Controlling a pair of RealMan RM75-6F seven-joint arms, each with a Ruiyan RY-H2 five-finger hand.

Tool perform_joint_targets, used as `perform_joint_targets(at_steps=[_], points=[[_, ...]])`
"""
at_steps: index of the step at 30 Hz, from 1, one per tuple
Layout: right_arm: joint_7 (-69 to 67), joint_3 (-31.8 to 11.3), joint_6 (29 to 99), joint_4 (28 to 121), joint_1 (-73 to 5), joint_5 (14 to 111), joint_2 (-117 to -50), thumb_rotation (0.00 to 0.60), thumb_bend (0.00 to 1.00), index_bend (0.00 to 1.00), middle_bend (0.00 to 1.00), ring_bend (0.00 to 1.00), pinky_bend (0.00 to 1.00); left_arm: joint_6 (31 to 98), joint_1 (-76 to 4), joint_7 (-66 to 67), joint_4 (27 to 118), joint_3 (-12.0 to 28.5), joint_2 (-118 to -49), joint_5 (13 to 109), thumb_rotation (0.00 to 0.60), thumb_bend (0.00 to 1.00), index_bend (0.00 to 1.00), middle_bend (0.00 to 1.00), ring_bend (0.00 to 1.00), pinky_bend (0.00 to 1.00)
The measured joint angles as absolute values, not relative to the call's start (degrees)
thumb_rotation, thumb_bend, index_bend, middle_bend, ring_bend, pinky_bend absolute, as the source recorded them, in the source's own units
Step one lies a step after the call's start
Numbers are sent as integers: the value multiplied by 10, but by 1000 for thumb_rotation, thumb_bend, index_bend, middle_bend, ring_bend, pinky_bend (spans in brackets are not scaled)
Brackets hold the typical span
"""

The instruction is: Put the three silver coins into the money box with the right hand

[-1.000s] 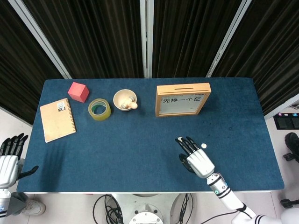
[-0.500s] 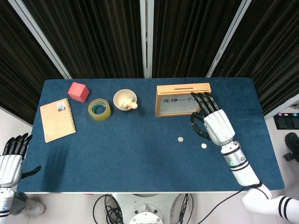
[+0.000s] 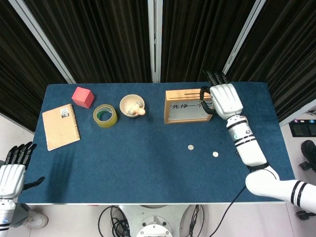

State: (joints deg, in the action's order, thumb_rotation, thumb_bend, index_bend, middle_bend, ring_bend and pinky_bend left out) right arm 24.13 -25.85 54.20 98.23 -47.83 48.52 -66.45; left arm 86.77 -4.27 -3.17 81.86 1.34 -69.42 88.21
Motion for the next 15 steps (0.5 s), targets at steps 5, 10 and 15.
perform_joint_targets(at_steps=[5, 10, 15], points=[[312, -262, 526, 953, -549, 360, -671, 600, 455, 801, 25, 0, 0, 864, -43, -32, 825, 12, -685, 879, 600, 42, 42, 36, 0, 0], [354, -257, 512, 924, -599, 255, -677, 600, 456, 811, 33, 0, 0, 865, -41, -36, 826, 12, -681, 878, 600, 41, 42, 36, 0, 0], [394, -234, 487, 893, -648, 162, -678, 600, 456, 812, 34, 0, 0, 867, -39, -47, 821, 13, -681, 874, 600, 42, 42, 36, 0, 0]])
